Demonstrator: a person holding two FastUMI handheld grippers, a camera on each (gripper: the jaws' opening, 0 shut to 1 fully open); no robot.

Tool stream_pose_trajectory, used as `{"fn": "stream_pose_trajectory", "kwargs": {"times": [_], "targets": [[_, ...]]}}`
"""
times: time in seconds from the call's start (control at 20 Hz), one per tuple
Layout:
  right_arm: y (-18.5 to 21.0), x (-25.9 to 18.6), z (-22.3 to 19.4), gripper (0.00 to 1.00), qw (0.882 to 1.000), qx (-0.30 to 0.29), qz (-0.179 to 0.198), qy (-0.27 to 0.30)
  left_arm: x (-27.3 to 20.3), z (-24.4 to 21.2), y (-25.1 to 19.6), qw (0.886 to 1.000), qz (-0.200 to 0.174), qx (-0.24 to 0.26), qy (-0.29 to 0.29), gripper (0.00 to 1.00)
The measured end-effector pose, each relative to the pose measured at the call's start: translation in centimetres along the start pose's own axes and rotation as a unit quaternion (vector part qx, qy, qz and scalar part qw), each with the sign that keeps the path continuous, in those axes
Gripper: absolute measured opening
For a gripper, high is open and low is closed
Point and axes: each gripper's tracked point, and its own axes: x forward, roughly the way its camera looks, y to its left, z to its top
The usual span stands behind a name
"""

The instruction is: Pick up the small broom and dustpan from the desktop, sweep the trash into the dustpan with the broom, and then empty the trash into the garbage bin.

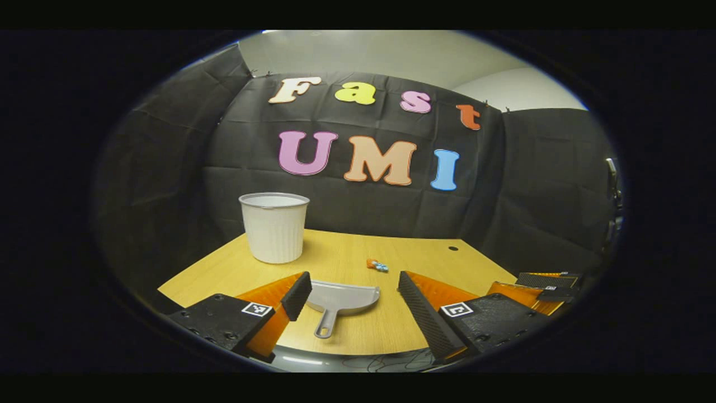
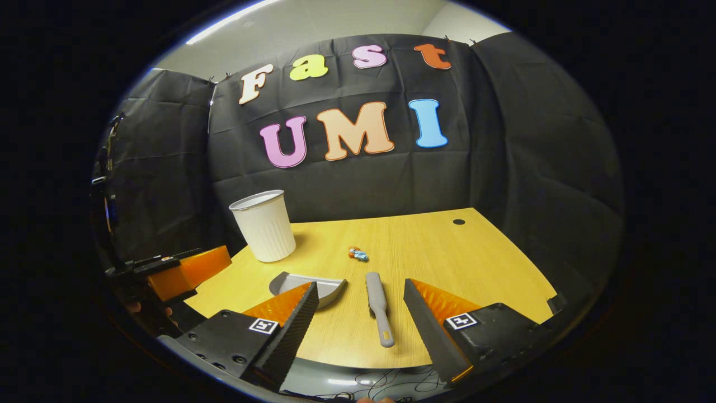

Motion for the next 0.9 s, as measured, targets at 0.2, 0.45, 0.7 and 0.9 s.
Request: {"fn": "stream_pose_trajectory", "kwargs": {"times": [0.2, 0.45, 0.7, 0.9], "targets": [[0.0, 0.4, -0.1, 0.92, 1.0, -0.005, -0.003, 0.005, 0.1, -0.5, 0.4, 1.0, 0.0, -0.002, 0.01, 0.93], [0.4, 0.8, -0.7, 0.92, 1.0, -0.006, -0.005, 0.015, 0.4, -1.3, 1.2, 1.0, 0.005, -0.016, 0.021, 0.93], [0.6, 0.7, -0.8, 0.92, 1.0, -0.004, -0.007, 0.019, 0.6, -2.3, 1.7, 0.999, 0.01, -0.009, 0.038, 0.93], [0.6, 1.0, -1.1, 0.92, 1.0, -0.004, -0.012, 0.027, 0.9, -2.8, 1.9, 0.999, 0.006, -0.008, 0.045, 0.92]]}}
